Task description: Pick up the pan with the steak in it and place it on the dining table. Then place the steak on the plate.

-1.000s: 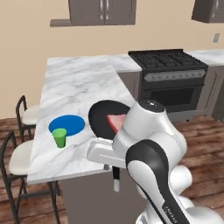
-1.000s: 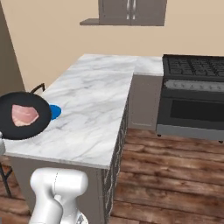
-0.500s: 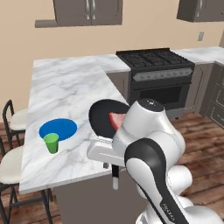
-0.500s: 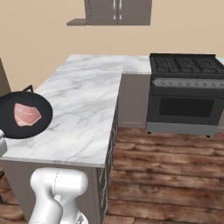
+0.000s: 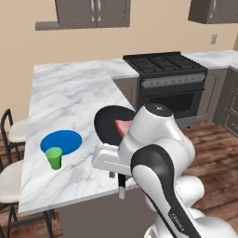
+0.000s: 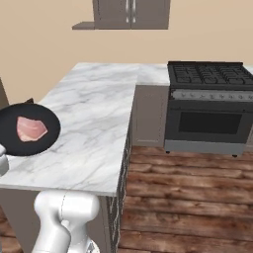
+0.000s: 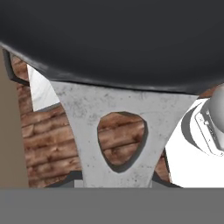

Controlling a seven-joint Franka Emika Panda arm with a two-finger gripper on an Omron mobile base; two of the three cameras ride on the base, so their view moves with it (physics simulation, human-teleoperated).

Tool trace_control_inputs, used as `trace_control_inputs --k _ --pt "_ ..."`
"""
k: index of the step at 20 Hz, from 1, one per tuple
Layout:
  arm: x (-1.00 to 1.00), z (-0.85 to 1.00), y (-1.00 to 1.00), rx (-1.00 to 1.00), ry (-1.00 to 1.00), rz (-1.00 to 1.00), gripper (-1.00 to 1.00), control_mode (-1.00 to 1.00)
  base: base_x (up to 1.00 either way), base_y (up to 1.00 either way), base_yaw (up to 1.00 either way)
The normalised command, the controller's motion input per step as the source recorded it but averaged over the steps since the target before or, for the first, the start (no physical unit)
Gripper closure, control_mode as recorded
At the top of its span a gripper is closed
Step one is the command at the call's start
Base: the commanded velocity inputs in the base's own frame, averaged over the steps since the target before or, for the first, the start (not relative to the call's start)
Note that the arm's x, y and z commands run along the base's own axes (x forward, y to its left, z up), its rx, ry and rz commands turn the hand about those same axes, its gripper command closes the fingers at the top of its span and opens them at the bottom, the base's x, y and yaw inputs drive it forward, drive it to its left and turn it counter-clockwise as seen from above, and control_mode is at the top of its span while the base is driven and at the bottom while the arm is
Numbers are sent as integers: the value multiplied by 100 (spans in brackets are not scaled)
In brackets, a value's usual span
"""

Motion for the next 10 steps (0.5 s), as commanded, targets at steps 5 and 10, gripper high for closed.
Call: trace_control_inputs --k 5,10 --pt "12 -37 2 -3 1 0 100 -100 0 0 0" --pt "25 -39 0 -7 0 -1 100 -100 0 0 0"
